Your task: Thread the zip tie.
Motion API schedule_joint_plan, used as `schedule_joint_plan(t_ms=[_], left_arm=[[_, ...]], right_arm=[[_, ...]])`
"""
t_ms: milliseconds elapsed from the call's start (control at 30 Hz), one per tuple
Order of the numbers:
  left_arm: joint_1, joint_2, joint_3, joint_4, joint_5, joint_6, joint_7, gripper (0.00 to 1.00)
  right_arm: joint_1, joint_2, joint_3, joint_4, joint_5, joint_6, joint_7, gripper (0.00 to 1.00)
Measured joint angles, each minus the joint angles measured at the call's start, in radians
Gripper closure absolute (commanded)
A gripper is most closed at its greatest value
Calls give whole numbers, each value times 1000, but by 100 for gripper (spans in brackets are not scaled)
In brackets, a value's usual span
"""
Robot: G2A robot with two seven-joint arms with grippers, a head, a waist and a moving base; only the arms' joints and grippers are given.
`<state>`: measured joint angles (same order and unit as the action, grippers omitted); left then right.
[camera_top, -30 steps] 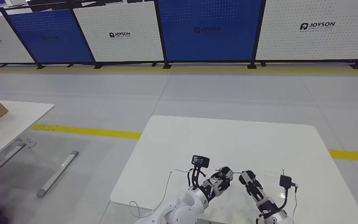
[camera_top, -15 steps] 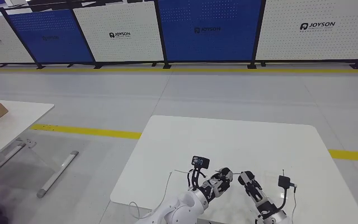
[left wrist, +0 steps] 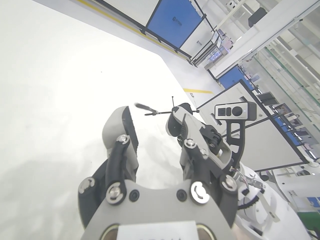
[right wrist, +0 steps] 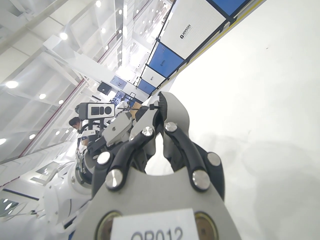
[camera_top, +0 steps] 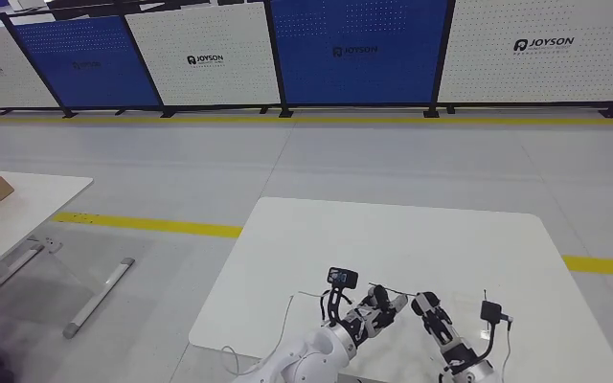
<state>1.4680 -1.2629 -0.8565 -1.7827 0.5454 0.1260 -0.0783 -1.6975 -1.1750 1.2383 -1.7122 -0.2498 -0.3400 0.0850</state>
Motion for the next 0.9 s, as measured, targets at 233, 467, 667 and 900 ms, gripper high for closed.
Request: schedule_joint_plan(t_ms=[233, 467, 667, 900], left_arm=[[14, 4, -25, -13, -14, -7, 2, 69], [17, 6, -44, -21, -40, -14, -12, 76], [13, 6, -46, -19, -47, -12, -20, 78], [10, 5, -43, -15, -48, -15, -23, 100]], right_arm=[[-1, 0, 4, 0, -7, 0, -2, 100], [-3, -1, 3, -4, -11, 0, 3, 100], [-4, -1, 4, -6, -15, 0, 6, 100], [-5, -1, 4, -5, -19, 0, 6, 100]])
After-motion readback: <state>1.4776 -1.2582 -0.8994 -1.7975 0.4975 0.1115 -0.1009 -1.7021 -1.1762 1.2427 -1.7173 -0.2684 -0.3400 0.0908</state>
